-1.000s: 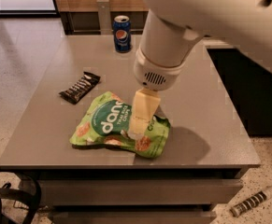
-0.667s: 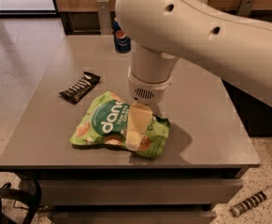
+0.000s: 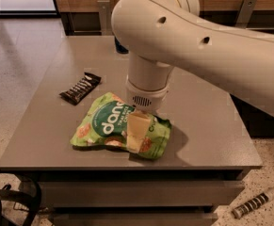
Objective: Move green rice chip bag near pepsi can
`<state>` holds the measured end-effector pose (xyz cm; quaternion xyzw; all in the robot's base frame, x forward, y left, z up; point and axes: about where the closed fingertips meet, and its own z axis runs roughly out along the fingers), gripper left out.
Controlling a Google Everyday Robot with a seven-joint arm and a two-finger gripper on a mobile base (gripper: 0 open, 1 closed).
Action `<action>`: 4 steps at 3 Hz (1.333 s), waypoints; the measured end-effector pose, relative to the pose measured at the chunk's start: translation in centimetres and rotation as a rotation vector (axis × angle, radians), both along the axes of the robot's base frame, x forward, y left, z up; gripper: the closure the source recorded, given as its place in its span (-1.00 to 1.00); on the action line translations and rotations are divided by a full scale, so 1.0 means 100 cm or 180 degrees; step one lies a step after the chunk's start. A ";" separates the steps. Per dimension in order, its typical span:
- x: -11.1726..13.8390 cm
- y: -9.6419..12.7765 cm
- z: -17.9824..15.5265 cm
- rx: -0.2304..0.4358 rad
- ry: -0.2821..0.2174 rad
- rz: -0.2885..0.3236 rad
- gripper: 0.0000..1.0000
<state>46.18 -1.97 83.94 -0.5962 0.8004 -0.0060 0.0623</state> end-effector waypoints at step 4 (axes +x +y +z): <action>-0.001 0.000 0.007 0.0002 -0.0058 -0.0012 1.00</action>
Offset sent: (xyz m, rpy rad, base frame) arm -0.0004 0.0001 0.0014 0.0005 -0.0042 0.0002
